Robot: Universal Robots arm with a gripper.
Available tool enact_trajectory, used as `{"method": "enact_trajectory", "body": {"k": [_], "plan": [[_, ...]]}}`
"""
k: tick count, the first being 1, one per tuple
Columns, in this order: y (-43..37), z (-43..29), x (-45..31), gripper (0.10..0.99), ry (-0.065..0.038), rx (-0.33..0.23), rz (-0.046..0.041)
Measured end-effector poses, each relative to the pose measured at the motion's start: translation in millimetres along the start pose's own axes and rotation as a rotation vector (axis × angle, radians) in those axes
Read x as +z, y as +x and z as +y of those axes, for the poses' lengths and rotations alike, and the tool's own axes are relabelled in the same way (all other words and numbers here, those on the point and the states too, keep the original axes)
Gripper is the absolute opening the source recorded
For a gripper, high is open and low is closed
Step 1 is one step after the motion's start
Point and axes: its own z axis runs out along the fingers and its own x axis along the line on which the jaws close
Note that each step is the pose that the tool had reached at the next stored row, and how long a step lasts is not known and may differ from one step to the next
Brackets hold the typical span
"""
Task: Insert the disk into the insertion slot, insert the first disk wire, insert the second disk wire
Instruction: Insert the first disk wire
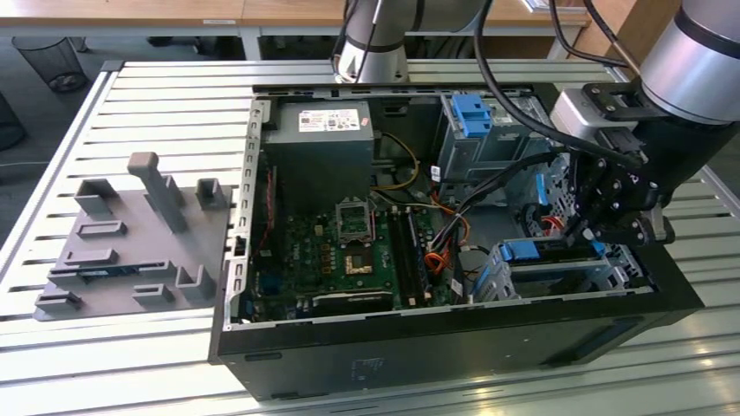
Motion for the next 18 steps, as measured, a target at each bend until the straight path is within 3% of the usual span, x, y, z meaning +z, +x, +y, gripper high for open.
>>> {"method": "enact_trajectory", "body": {"k": [8,10,11,13,18], "plan": [[-0.1,0.0,2.1,0.165,0.0,0.0,-0.0003],[0.0,0.0,2.5,0.176,0.0,0.0,-0.0003],[0.0,0.0,2.5,0.239,0.0,0.0,-0.0001],[0.0,0.0,2.3,0.239,0.0,0.0,0.0],[0.1,0.0,-3.0,0.239,0.0,0.0,0.0001]]}}
